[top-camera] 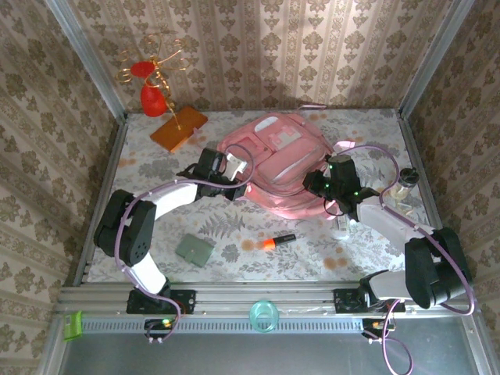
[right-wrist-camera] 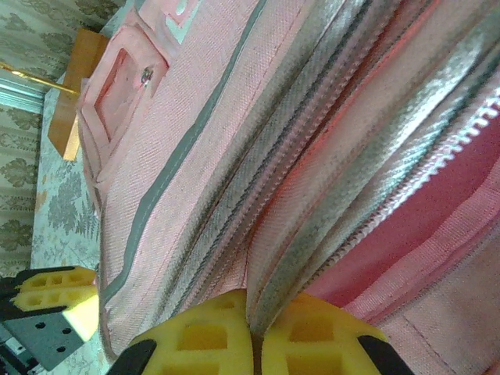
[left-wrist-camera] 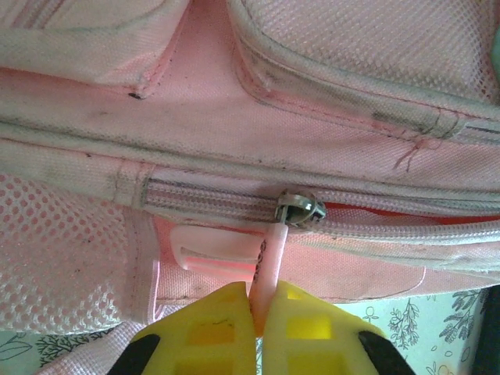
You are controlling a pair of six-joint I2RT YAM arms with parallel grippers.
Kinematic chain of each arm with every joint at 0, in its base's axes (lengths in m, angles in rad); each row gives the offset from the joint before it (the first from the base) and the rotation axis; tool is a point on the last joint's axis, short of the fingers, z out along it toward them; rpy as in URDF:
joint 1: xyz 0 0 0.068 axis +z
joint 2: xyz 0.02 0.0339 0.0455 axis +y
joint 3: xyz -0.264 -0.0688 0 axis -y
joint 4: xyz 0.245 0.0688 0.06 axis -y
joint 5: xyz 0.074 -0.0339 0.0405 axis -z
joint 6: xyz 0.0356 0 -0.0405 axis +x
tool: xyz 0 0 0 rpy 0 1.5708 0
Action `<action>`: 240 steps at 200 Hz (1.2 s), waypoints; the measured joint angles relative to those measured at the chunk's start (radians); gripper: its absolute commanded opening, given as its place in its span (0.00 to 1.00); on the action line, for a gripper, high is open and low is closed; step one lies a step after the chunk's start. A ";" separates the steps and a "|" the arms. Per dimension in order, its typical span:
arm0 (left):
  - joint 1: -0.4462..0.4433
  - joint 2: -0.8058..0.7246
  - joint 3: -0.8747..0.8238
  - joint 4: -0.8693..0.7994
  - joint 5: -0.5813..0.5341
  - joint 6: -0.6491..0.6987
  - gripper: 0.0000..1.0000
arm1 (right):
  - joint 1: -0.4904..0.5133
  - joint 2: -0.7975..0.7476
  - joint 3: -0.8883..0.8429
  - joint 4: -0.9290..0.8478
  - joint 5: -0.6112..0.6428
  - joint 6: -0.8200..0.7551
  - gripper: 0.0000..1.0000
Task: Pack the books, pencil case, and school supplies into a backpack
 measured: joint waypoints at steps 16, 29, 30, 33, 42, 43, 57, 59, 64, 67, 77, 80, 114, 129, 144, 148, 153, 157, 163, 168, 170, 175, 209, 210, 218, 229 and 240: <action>0.006 0.001 0.003 -0.007 0.019 0.000 0.00 | 0.000 0.000 0.001 0.000 -0.004 -0.005 0.00; 0.023 0.001 0.003 -0.010 0.061 0.000 0.00 | -0.002 0.001 0.005 -0.003 -0.011 -0.010 0.00; 0.024 0.001 0.003 -0.010 0.064 0.000 0.00 | -0.002 0.001 0.006 -0.003 -0.012 -0.011 0.00; 0.028 0.000 0.003 -0.010 0.074 0.000 0.00 | -0.002 0.002 0.008 -0.003 -0.014 -0.011 0.00; 0.034 -0.006 0.003 -0.010 0.096 0.000 0.00 | -0.002 0.005 0.013 -0.004 -0.018 -0.018 0.00; 0.035 -0.007 0.003 -0.011 0.098 0.000 0.00 | -0.002 0.005 0.013 -0.004 -0.018 -0.019 0.00; 0.036 -0.026 0.003 -0.014 0.116 0.004 0.00 | -0.004 0.011 0.024 -0.011 -0.019 -0.026 0.00; 0.035 -0.030 0.003 -0.015 0.117 0.005 0.00 | -0.004 0.012 0.024 -0.011 -0.019 -0.026 0.00; 0.031 -0.039 0.003 -0.019 0.118 0.008 0.00 | -0.005 0.013 0.025 -0.011 -0.019 -0.028 0.00; 0.030 -0.043 0.003 -0.021 0.119 0.011 0.00 | -0.007 0.014 0.026 -0.011 -0.019 -0.029 0.00; 0.021 -0.057 0.005 -0.035 0.116 0.019 0.00 | -0.011 0.019 0.026 -0.012 -0.019 -0.030 0.00; 0.018 -0.059 0.007 -0.040 0.116 0.019 0.00 | -0.013 0.021 0.026 -0.013 -0.019 -0.031 0.00; 0.002 -0.061 0.025 -0.093 0.096 0.031 0.00 | -0.022 0.039 0.026 -0.021 -0.019 -0.037 0.00; 0.000 -0.061 0.029 -0.108 0.071 0.032 0.00 | -0.021 0.042 0.028 -0.023 -0.022 -0.044 0.00; -0.001 -0.061 0.036 -0.113 0.054 0.034 0.00 | -0.021 0.042 0.029 -0.026 -0.024 -0.050 0.00; 0.000 -0.061 0.037 -0.113 0.050 0.034 0.00 | -0.021 0.042 0.029 -0.026 -0.024 -0.051 0.00; 0.000 -0.061 0.039 -0.115 0.045 0.034 0.00 | -0.021 0.042 0.029 -0.026 -0.024 -0.051 0.00; 0.000 -0.061 0.041 -0.117 0.040 0.034 0.00 | -0.021 0.042 0.029 -0.026 -0.025 -0.051 0.00; 0.000 -0.060 0.043 -0.121 0.033 0.034 0.00 | -0.021 0.042 0.029 -0.026 -0.026 -0.052 0.00; 0.000 -0.059 0.045 -0.124 0.028 0.035 0.00 | -0.021 0.042 0.029 -0.026 -0.027 -0.052 0.00; 0.000 -0.057 0.046 -0.126 0.025 0.037 0.00 | -0.021 0.042 0.029 -0.026 -0.027 -0.052 0.00; 0.000 -0.055 0.048 -0.127 0.021 0.037 0.00 | -0.021 0.043 0.029 -0.026 -0.028 -0.052 0.00; 0.009 -0.037 0.050 -0.127 0.023 0.039 0.00 | -0.029 0.042 0.029 -0.024 -0.045 -0.051 0.00; 0.009 -0.037 0.050 -0.127 0.023 0.039 0.00 | -0.030 0.042 0.029 -0.021 -0.047 -0.050 0.00; 0.011 -0.036 0.050 -0.127 0.026 0.043 0.00 | -0.035 0.042 0.028 -0.014 -0.060 -0.046 0.00; 0.013 -0.034 0.050 -0.127 0.035 0.052 0.00 | -0.042 0.042 0.028 -0.002 -0.080 -0.034 0.00; 0.014 -0.032 0.050 -0.126 0.050 0.066 0.00 | -0.048 0.042 0.024 0.027 -0.105 -0.007 0.00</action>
